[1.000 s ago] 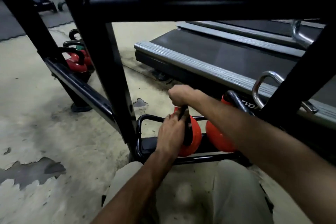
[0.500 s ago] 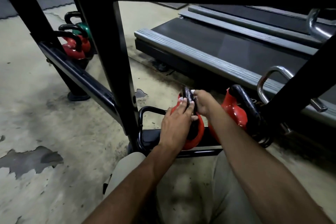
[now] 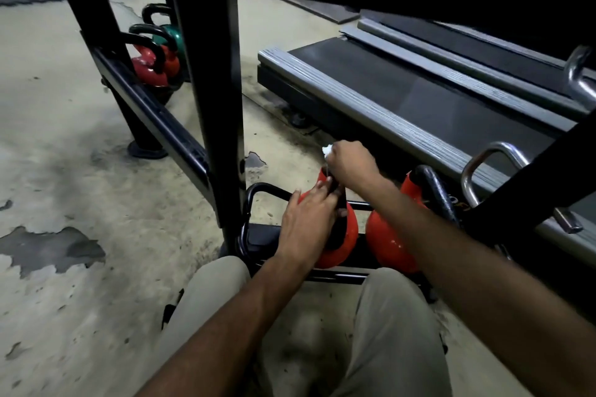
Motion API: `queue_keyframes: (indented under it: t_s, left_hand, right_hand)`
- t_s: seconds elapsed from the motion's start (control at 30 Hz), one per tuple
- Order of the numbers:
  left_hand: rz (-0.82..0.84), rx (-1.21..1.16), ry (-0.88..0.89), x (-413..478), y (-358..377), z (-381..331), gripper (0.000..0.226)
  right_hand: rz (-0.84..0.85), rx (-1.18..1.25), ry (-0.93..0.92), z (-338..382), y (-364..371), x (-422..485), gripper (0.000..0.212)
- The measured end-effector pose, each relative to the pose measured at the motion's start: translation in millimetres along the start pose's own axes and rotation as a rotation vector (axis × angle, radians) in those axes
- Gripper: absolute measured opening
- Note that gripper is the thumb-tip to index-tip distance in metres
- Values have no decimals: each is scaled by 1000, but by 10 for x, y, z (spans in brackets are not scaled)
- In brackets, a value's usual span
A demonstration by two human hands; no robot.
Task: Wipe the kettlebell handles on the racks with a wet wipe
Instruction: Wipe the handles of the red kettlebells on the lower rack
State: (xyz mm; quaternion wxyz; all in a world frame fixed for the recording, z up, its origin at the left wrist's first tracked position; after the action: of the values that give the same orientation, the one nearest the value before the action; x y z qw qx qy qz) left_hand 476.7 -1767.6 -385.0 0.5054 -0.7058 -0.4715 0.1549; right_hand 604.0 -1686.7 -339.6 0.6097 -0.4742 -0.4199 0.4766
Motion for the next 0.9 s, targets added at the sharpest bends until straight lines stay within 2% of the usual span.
queue_keyframes:
  t_s: [0.1, 0.2, 0.3, 0.37, 0.4, 0.47, 0.6, 0.63, 0.67, 0.7, 0.77, 0.8, 0.83, 0.9]
  left_hand:
    - [-81, -32, 28, -134, -48, -50, 49]
    - [-134, -82, 80, -409, 25, -40, 47]
    - [-92, -66, 111, -511, 67, 0, 56]
    - [-95, -76, 110, -473, 0, -20, 56]
    - [-92, -72, 115, -453, -26, -36, 56]
    - [-86, -54, 132, -442, -33, -49, 59]
    - [-77, -83, 146, -452, -5, -17, 61]
    - [-70, -82, 149, -454, -2, -10, 61]
    - [-60, -82, 151, -457, 2, -2, 62]
    - [-50, -87, 151, -459, 1, -1, 62]
    - [-42, -88, 147, -463, 0, -3, 63]
    - [-39, -81, 143, -461, -7, -3, 63]
    - [-34, -72, 141, -461, -16, -3, 63]
    - [-28, -58, 144, -461, -28, -2, 65]
  right_hand:
    - [311, -419, -212, 280, -87, 155, 31]
    - [501, -787, -435, 550, -129, 143, 26]
    - [540, -870, -539, 609, -144, 54, 19]
    - [384, -783, -600, 478, -202, 40, 17]
    - [286, -670, -601, 369, -222, 28, 19]
    - [117, -357, -489, 134, -214, -97, 24]
    - [-304, 328, -8, -267, 85, -473, 14]
    - [-345, 504, 126, -330, 182, -534, 11]
    - [-343, 716, 246, -382, 285, -550, 13]
    - [-269, 984, 384, -410, 395, -545, 19]
    - [82, 1595, 606, -256, 564, -562, 31]
    - [252, 1815, 679, -154, 584, -577, 36]
    - [337, 1939, 738, -107, 592, -560, 40]
    - [357, 2038, 808, -81, 586, -495, 42]
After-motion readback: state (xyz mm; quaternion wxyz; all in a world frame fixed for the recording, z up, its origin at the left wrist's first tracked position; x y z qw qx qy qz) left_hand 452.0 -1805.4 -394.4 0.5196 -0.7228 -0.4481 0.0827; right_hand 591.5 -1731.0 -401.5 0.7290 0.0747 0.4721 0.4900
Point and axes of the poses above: each hand's wrist, its own x-axis towards the middle knuckle, its own y-axis out of the palm, z = x × y, the point moved 4 cm from there along x, towards the middle knuckle, and after that the axes turned 1 degree about -x, right-handed, at the moved point
